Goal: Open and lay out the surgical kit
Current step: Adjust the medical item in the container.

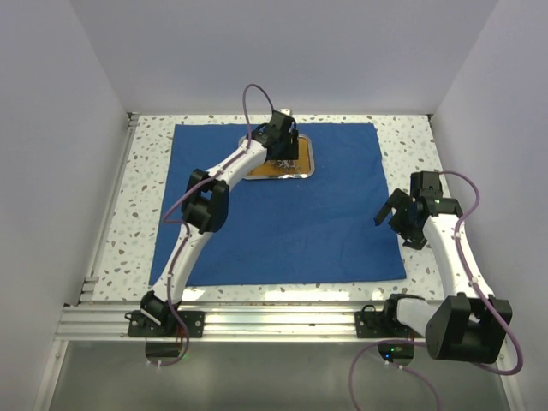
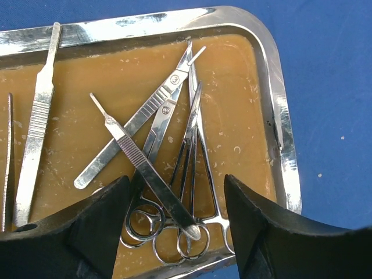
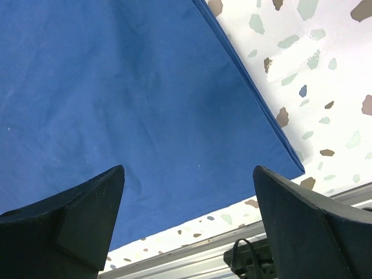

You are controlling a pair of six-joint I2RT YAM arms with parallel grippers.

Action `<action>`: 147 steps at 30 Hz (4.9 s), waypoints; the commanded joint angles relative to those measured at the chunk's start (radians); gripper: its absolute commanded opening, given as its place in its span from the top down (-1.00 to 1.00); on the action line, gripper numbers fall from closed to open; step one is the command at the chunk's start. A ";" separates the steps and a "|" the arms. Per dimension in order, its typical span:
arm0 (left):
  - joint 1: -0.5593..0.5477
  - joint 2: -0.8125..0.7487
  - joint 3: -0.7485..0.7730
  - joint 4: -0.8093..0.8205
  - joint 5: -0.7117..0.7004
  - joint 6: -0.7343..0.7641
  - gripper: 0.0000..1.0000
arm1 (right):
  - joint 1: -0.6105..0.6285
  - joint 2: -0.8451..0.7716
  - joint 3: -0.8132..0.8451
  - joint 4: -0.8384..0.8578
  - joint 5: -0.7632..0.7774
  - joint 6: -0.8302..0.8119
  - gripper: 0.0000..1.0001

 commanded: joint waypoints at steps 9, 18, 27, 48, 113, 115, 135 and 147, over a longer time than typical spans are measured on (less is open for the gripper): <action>0.001 0.044 0.051 0.003 -0.088 -0.027 -0.27 | 0.004 0.028 0.010 -0.014 0.009 -0.037 -0.93; 0.003 0.078 0.033 -0.048 -0.134 -0.021 0.18 | 0.008 0.048 0.013 -0.006 0.007 -0.048 -0.93; 0.003 0.096 0.010 -0.092 -0.163 -0.001 0.51 | 0.010 0.064 0.013 0.005 0.007 -0.054 -0.93; -0.040 0.021 -0.061 -0.086 -0.137 -0.007 1.00 | 0.010 0.045 -0.003 0.020 0.002 -0.054 -0.93; -0.131 0.012 -0.003 0.179 -0.067 0.131 0.17 | 0.040 0.106 0.005 0.049 -0.010 -0.100 -0.91; -0.126 0.016 0.005 0.178 -0.076 0.129 0.32 | 0.040 0.114 0.008 0.049 -0.011 -0.103 -0.91; -0.089 -0.112 0.011 0.141 -0.102 0.155 0.98 | 0.040 0.152 0.011 0.066 -0.007 -0.129 -0.91; -0.082 -0.232 -0.065 0.166 -0.059 0.184 -0.14 | 0.040 0.149 0.005 0.075 0.001 -0.126 -0.91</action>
